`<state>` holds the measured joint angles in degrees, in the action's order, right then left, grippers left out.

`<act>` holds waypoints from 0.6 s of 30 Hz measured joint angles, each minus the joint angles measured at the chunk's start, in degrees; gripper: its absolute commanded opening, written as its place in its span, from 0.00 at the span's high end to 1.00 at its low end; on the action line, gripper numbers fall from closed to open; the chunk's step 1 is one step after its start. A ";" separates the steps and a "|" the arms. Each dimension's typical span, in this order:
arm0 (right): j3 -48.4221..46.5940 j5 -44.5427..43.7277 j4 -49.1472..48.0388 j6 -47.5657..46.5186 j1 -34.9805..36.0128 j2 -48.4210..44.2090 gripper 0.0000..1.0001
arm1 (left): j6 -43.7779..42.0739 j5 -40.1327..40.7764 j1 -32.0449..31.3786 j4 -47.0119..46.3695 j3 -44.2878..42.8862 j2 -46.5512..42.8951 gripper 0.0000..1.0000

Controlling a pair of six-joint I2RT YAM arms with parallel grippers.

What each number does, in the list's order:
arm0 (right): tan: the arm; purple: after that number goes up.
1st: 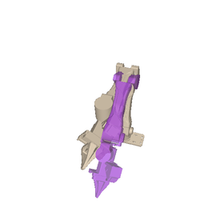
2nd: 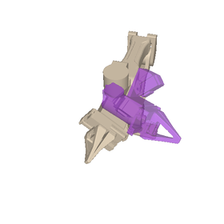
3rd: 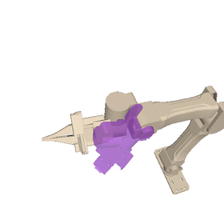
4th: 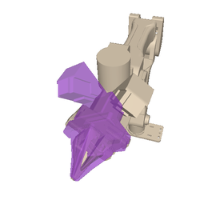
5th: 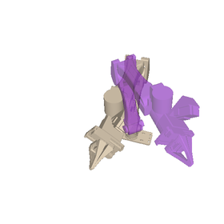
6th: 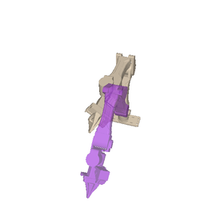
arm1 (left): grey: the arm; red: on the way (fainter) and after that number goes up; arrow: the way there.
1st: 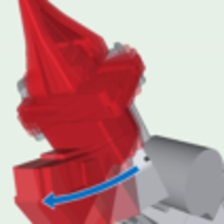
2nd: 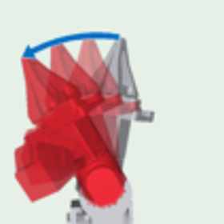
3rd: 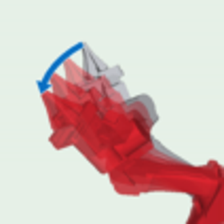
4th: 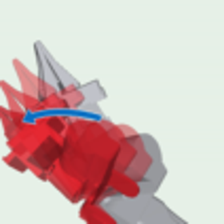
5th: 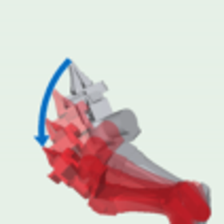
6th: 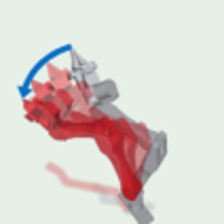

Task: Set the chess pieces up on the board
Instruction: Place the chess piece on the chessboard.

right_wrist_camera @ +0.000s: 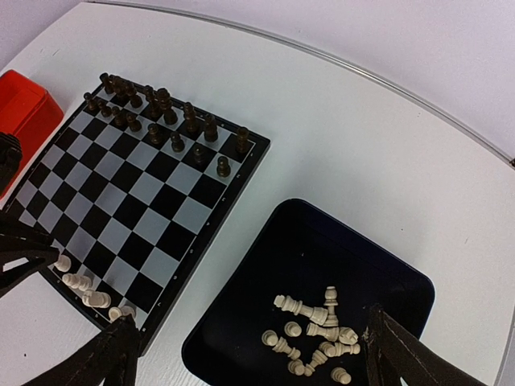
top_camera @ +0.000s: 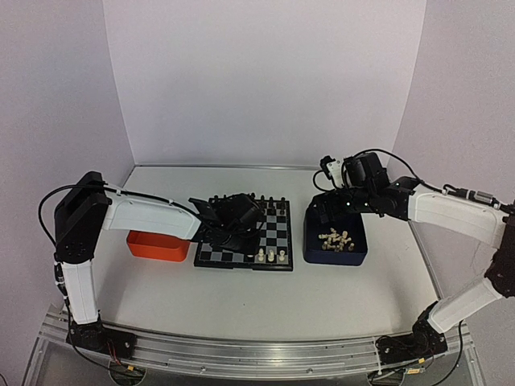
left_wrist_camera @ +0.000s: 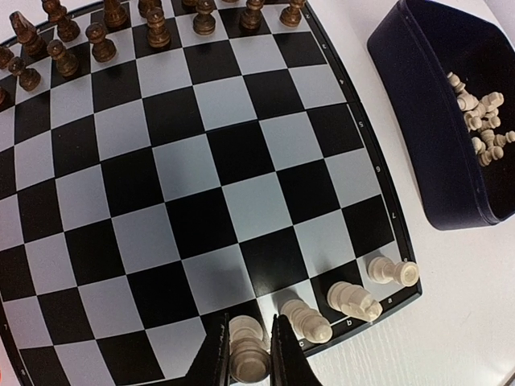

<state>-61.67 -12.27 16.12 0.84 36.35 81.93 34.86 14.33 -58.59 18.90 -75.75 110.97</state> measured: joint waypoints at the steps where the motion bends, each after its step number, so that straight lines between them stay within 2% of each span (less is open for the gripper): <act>1: 0.00 0.02 0.00 0.00 -0.02 0.00 0.07 | 0.02 0.00 -0.06 0.34 -0.43 0.51 1.00; 18: 0.72 -0.01 0.00 0.00 -0.06 0.00 0.07 | 1.56 1.54 -0.63 2.22 -1.38 1.67 1.00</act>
<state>-60.95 -12.27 16.12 0.84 36.29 81.93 36.42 15.87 -59.22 21.12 -77.12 112.64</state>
